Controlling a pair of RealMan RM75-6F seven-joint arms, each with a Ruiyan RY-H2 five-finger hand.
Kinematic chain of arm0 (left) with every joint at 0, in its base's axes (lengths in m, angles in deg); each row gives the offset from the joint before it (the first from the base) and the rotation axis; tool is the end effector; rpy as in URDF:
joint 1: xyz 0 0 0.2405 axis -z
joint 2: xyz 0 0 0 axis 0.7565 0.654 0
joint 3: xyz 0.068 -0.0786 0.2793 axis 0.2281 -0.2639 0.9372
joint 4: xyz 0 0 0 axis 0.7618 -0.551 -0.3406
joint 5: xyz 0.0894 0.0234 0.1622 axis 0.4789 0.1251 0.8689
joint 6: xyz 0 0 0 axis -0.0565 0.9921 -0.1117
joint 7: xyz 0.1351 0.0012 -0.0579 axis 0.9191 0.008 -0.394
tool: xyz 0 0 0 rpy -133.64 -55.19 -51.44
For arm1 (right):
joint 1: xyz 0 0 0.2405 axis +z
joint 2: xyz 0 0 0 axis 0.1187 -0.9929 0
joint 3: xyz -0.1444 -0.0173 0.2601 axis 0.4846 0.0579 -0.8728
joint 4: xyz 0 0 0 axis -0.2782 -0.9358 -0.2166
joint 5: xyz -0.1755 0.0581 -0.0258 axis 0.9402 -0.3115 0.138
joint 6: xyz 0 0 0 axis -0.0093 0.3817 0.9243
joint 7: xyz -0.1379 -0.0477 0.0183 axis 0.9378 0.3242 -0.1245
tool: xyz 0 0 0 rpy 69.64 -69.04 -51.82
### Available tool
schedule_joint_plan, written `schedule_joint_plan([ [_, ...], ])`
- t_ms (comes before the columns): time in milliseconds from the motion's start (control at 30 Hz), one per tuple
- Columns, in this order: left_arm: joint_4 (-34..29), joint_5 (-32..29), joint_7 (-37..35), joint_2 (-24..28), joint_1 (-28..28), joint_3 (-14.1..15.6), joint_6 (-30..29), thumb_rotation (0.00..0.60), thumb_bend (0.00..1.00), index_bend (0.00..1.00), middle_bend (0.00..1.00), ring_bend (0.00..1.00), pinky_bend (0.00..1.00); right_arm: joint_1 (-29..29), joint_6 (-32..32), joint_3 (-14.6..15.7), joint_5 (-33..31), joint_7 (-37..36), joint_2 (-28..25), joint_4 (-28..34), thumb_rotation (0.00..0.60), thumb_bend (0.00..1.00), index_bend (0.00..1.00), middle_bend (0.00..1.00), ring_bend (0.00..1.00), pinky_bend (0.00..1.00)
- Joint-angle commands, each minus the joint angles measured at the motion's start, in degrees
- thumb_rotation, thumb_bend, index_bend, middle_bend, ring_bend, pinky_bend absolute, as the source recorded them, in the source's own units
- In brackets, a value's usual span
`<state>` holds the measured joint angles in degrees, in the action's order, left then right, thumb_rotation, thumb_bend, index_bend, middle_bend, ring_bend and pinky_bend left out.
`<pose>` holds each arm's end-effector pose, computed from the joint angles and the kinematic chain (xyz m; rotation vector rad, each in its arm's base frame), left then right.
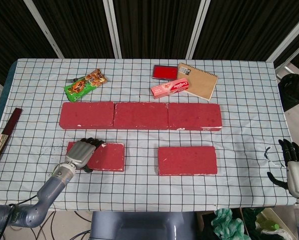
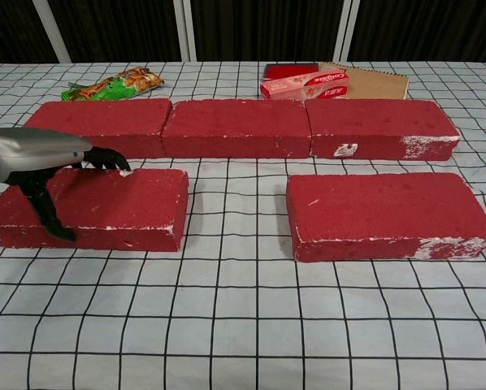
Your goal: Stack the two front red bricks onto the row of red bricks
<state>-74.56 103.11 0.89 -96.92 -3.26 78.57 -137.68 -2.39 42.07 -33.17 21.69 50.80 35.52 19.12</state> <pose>-0.2068 0.3290 0.0369 -2.0210 -0.9883 -0.5162 -0.3612 -0.1946 0.2094 1.2589 -0.9173 0.8171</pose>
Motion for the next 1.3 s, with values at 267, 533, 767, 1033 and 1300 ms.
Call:
schedule_joint_plan([
  [267, -0.3, 0.4, 0.3, 0.2, 0.1, 0.2, -0.5, 0.6, 0.15, 0.21, 0.23, 0.12, 0.22, 0.0, 0.1, 0.1, 0.2, 0.0, 0.0, 0.0, 0.6, 0.16, 0.04, 0.04, 0.01, 0.14],
  [533, 0.0, 0.2, -0.3, 0.2, 0.1, 0.2, -0.1, 0.6, 0.15, 0.21, 0.23, 0.12, 0.22, 0.0, 0.1, 0.0, 0.0, 0.0, 0.0, 0.0, 0.6, 0.16, 0.04, 0.04, 0.01, 0.14],
  [767, 0.4, 0.6, -0.9, 0.1, 0.2, 0.3, 0.5, 0.6, 0.15, 0.21, 0.23, 0.12, 0.22, 0.0, 0.1, 0.0, 0.1, 0.3, 0.0, 0.1, 0.6, 0.16, 0.04, 0.04, 0.01, 0.14],
  [1033, 0.3, 0.8, -1.0, 0.0, 0.2, 0.5, 0.2, 0.6, 0.15, 0.22, 0.24, 0.12, 0.22, -0.1, 0.2, -0.1, 0.0, -0.1, -0.1, 0.1, 0.6, 0.16, 0.04, 0.04, 0.01, 0.14],
  [1300, -0.8, 1.0, -1.4, 0.9, 0.3, -0.2, -0.4, 0.6, 0.15, 0.22, 0.24, 0.12, 0.22, -0.2, 0.3, -0.1, -0.1, -0.2, -0.1, 0.1, 0.6, 0.16, 0.04, 0.04, 0.01, 0.14],
])
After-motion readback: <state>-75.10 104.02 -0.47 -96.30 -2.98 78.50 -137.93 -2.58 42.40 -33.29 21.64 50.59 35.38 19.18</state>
